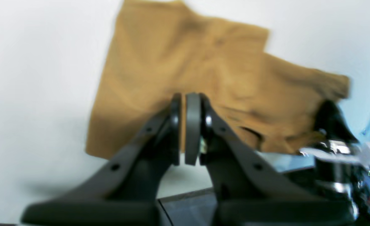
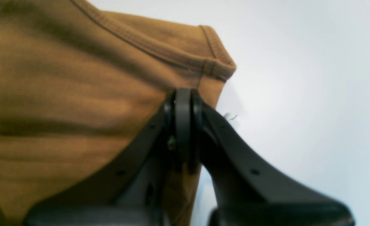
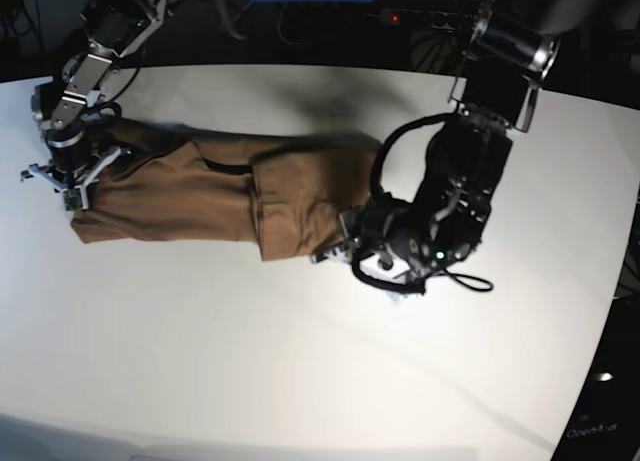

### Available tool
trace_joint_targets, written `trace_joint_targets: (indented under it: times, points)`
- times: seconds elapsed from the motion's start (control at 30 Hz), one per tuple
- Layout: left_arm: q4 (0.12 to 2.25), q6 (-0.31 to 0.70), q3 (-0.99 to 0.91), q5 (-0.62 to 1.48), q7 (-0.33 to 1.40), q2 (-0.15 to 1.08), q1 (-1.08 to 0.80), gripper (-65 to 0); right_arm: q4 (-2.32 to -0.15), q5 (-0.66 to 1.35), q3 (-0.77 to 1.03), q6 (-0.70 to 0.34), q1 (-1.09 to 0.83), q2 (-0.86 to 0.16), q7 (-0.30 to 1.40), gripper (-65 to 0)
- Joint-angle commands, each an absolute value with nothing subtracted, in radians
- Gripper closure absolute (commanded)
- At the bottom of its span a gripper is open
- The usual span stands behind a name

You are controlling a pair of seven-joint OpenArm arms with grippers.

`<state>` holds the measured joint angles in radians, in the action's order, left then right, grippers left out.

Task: Fold the T-shirt properly
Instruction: 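Press the folded end flat onto the strip with the left gripper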

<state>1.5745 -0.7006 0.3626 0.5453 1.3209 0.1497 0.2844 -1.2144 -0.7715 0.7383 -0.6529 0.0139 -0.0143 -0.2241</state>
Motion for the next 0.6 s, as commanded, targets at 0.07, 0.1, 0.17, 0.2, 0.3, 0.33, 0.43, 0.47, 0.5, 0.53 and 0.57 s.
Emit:
trace_joint_targets:
  times: [0.07,0.1,0.17,0.2,0.3,0.33,0.43,0.47,0.5,0.53,0.57]
  points:
    - [1.577,-0.698,0.36,0.552,1.319,0.162,0.309,-2.4,-1.205,-0.828,0.733,-0.698,0.008,-0.008,-0.145,-0.3]
    - [1.577,-0.698,0.36,0.552,1.32,0.163,0.309,-2.4,-1.205,-0.828,0.733,-0.698,0.008,-0.008,-0.145,-0.3]
    - [1.577,-0.698,0.36,0.552,1.325,0.163,0.311,-2.4,-1.205,-0.828,0.733,-0.698,0.008,-0.008,-0.145,-0.3]
    - [1.577,-0.698,0.36,0.552,1.326,0.163,0.317,-2.4,-1.205,-0.828,0.733,-0.698,0.008,-0.008,-0.145,-0.3]
    - [1.567,-0.698,0.36,0.552,1.325,0.163,0.321,-2.4,-1.205,-0.828,0.733,-0.698,0.008,-0.008,-0.145,-0.3]
    - [1.567,-0.698,0.36,0.552,1.322,0.163,0.323,-2.4,-1.205,-0.828,0.733,-0.698,0.008,-0.008,-0.145,-0.3]
    - [1.566,-0.698,0.36,0.552,1.319,0.163,0.325,-2.4,-1.205,-0.828,0.733,-0.698,0.008,-0.008,-0.145,-0.3]
    - [1.558,-0.698,0.36,0.552,1.319,0.163,0.328,-2.4,-1.205,-0.828,0.733,-0.698,0.008,-0.008,-0.145,-0.3]
    - [1.538,-0.698,0.361,0.552,1.319,0.163,0.34,-2.4,-1.205,-0.828,0.733,-0.698,0.008,-0.008,-0.145,-0.3]
    - [1.517,-0.698,0.369,0.552,1.317,0.162,0.348,-2.4,-1.205,-0.828,0.733,-0.698,0.008,-0.008,-0.145,-0.3]
    - [1.495,-0.698,0.383,0.547,1.316,0.162,0.354,-2.4,-1.205,-0.828,0.733,-0.698,0.008,-0.008,-0.145,-0.3]
